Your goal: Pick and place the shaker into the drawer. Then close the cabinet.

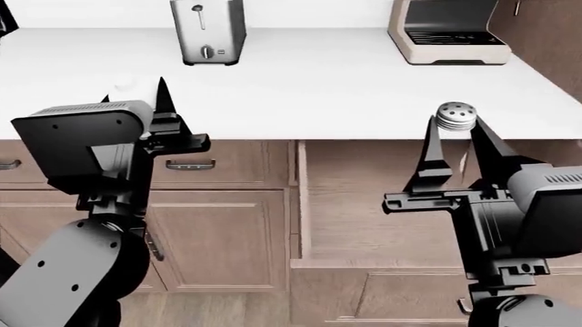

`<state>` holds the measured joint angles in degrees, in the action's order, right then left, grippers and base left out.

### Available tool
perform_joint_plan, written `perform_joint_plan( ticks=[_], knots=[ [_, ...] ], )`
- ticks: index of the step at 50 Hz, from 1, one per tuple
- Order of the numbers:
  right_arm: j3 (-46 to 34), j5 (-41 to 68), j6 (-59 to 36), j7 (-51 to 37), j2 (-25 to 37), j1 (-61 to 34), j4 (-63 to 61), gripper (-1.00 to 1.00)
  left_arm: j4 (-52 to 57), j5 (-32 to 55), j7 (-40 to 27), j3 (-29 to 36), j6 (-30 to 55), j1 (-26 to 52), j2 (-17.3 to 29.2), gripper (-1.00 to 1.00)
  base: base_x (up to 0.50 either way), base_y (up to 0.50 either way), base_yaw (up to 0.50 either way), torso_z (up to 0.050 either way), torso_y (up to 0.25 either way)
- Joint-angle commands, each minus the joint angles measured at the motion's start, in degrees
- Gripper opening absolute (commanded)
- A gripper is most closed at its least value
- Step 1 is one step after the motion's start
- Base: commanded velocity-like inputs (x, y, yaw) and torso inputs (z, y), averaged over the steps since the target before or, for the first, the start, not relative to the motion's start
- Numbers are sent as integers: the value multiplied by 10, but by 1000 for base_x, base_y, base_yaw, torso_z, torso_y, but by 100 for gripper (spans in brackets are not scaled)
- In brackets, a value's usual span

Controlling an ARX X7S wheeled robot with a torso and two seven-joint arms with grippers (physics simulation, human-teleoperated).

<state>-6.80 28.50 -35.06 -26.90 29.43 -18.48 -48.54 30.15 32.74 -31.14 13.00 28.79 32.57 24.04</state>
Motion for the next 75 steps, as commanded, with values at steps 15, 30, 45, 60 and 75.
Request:
perform_joint_plan(
  ticks=[15,30,45,60,75],
  knots=[
    [3,-10,24,7,3,17,8,-100,4,7,-8,3,-1,3,2,-100,0,-500,0,0,0],
    [-3,-9,22,6,4,13,10,-100,8,10,-11,1,2,4,6,-100,-1,-500,0,0,0],
    [-2,-5,15,-2,8,13,-3,-100,22,19,-18,-1,12,9,10,-100,-1,-452,0,1,0],
    [-10,-13,23,-2,8,15,7,-100,17,17,-17,1,5,7,9,-100,250,4,0,0,0],
    [-8,-11,24,-4,11,15,3,-100,18,18,-19,4,7,9,11,-100,137,0,0,0,0]
  ],
)
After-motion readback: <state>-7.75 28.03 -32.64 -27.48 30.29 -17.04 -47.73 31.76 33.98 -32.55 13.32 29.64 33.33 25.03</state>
